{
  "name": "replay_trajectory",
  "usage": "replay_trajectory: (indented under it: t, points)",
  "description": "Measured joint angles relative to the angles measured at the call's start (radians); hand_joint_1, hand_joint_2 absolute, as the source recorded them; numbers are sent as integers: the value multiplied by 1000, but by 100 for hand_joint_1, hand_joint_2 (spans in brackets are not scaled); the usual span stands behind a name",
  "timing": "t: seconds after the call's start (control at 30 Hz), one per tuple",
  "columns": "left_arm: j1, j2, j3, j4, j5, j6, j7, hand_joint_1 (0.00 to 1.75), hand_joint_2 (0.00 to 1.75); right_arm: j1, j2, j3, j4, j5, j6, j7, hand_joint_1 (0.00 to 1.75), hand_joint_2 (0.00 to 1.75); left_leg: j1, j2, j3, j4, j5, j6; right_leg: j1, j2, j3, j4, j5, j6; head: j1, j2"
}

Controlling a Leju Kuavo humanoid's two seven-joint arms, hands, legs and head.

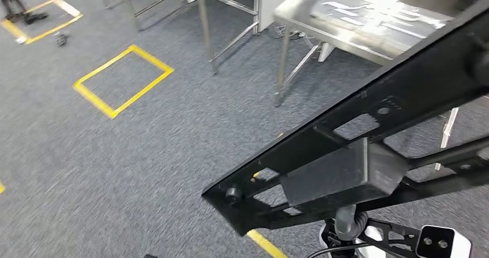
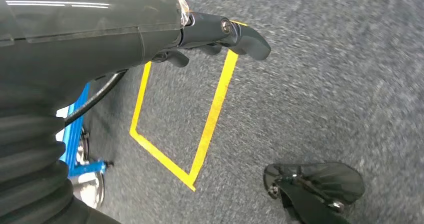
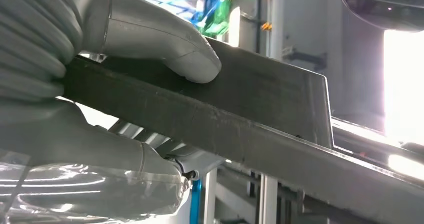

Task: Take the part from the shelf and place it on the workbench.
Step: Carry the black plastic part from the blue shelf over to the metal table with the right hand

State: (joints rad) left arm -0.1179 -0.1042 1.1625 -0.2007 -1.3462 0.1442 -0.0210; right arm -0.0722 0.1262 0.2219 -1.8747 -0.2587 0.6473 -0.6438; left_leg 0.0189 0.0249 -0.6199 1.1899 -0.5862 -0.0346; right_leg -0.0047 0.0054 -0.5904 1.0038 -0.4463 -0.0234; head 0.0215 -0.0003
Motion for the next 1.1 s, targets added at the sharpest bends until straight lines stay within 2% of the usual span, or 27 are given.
replay_trajectory:
  t: [0.03, 0.07, 0.1, 0.17, 0.2, 0.27, 0.33, 0.37, 0.43, 0.47, 0.5, 0.53, 0.57, 0.6, 0.63, 0.67, 0.73, 0.77, 0.8, 0.87, 0.93, 1.0, 1.03, 1.07, 1.1]
  points:
    - [2, 0, 0, 0, 0, 0, 0, 0, 175, 0, 0, 0, 2, 0, 0, 0, 175, 175, 0, -7, -33, 57, -16, 0, 1, 12, 0, 1, -1, -2, -2, 0]
    - [5, 0, 0, 0, 0, 0, 0, 0, 175, 0, 0, 0, 5, 0, 0, 0, 175, 175, 0, -11, -52, 84, -13, 1, 2, 26, 1, 3, -2, -3, -2, 0]
    - [6, 0, 0, 0, 1, 1, 0, 0, 175, 0, 0, 0, 7, 0, 1, 0, 175, 175, 0, -15, -53, 71, 11, 3, 3, 40, 2, 5, -3, -3, -3, 0]
    - [7, 1, 0, 0, 2, 2, -2, 0, 175, 0, 0, 0, 10, -1, 2, 0, 175, 175, 0, -36, -10, -44, 85, 11, 2, 66, 5, 10, -7, 0, -3, 0]
    - [6, 2, 0, 0, 3, 4, -3, 0, 175, -1, 0, 0, 12, -2, 2, 0, 175, 175, 0, -53, 14, -104, 109, 14, 3, 77, 4, 14, -10, 3, -2, 0]
    - [5, 2, 0, 0, 2, 6, -5, 0, 175, -3, 0, 0, 15, -4, 3, 0, 175, 175, -2, -76, 40, -162, 122, 21, 0, 94, -1, 19, -12, 13, -2, 0]
    - [2, 2, 0, 0, 2, 8, -4, 0, 175, -4, 0, 0, 18, -6, 5, -1, 175, 175, -3, -67, 43, -167, 122, 30, -2, 110, -5, 17, -10, 26, -2, 0]
    - [1, 1, 0, 0, 2, 9, -3, 0, 175, -4, -1, -1, 19, -7, 6, -1, 175, 175, -2, -58, 46, -172, 125, 36, -2, 104, -6, 19, -12, 32, -2, 0]
    - [-1, -1, 0, 0, 2, 9, -3, 0, 175, -8, -1, -1, 19, -8, 8, -1, 175, 175, 2, -39, 51, -183, 130, 48, 2, 63, -28, 67, -43, 41, 4, 0]
    - [0, -1, 0, 0, 2, 9, -3, 0, 175, -10, -2, -1, 21, -8, 9, -1, 175, 175, 1, -29, 53, -185, 130, 52, 1, 34, -54, 121, -73, 44, 7, 0]
    - [0, -1, 0, 0, 3, 10, -3, 0, 175, -11, -2, -1, 22, -9, 9, -1, 175, 175, 0, -20, 53, -185, 130, 54, -1, 15, -88, 187, -104, 47, 10, 0]
    - [1, -1, 0, 0, 3, 10, -3, 0, 175, -12, -2, -1, 24, -9, 10, -1, 175, 175, -1, -9, 53, -185, 129, 55, -3, 6, -120, 248, -126, 50, 10, 0]
    - [2, 0, 0, 0, 3, 10, -3, 0, 175, -11, -3, -1, 27, -9, 10, -1, 175, 175, -2, 3, 53, -184, 127, 55, -5, 1, -141, 284, -132, 51, 10, 0]
    - [1, 0, 0, 0, 3, 9, -3, 0, 175, -11, -3, -1, 29, -9, 11, -1, 175, 175, -2, 14, 54, -184, 125, 54, -6, -1, -142, 282, -118, 52, 10, 0]
    - [1, -1, 0, 0, 3, 9, -3, 0, 175, -11, -4, -1, 30, -9, 11, -1, 175, 175, -2, 24, 57, -184, 123, 53, -7, -7, -121, 239, -88, 51, 10, 0]
    - [1, -1, 0, 0, 3, 9, -3, 0, 175, -12, -4, -1, 31, -9, 11, -1, 175, 175, -3, 33, 60, -184, 121, 50, -6, -21, -84, 169, -51, 48, 10, 0]
    - [0, -2, 0, 0, 4, 7, -4, 0, 175, -15, -5, -1, 32, -9, 13, -1, 175, 175, -6, 49, 68, -184, 115, 42, 3, -59, -19, 45, -7, 38, 10, 0]
    - [-1, -2, 0, 0, 6, 5, -4, 0, 175, -17, -5, -1, 32, -10, 14, -1, 175, 175, -7, 57, 71, -184, 112, 36, 7, -69, -4, 15, -2, 33, 10, 0]
    - [-2, -2, 0, 0, 7, 4, -5, 0, 175, -18, -6, -1, 33, -10, 15, -1, 175, 175, -8, 66, 73, -185, 111, 30, 11, -68, -3, 8, -4, 28, 9, 0]
    - [-5, -2, 1, 0, 10, 3, -6, 0, 175, -18, -7, -1, 33, -10, 17, -1, 175, 175, -7, 75, 79, -185, 106, 18, 9, -45, -4, 2, 0, 19, 9, 0]
    - [-8, -2, 1, 0, 13, 1, -7, 0, 175, -19, -7, -1, 33, -10, 17, -1, 175, 175, -4, 40, 65, -145, 75, 8, 2, -25, 0, -5, 5, 7, 7, 0]
    - [-6, -1, 1, 0, 16, -2, -7, 0, 175, -20, -7, -2, 34, -11, 16, -1, 175, 175, -2, -5, 10, -23, 9, 4, 0, -9, 1, -6, 6, -2, 2, 0]
    - [-4, -1, 2, 0, 17, -4, -6, 0, 175, -19, -7, -1, 36, -10, 13, -1, 175, 175, -2, -13, -25, 48, -18, 3, 1, -1, 1, -5, 6, -5, 0, 0]
    - [-2, -1, 2, 0, 18, -6, -5, 0, 175, -17, -7, -2, 38, -10, 10, -1, 175, 175, -2, -16, -52, 97, -30, 2, 2, 8, 1, -4, 5, -6, -1, 0]
    - [0, -1, 2, 0, 18, -7, -4, 0, 175, -15, -7, -2, 39, -9, 6, -1, 175, 175, -2, -16, -62, 109, -20, 2, 2, 17, 2, -2, 4, -6, -1, 0]
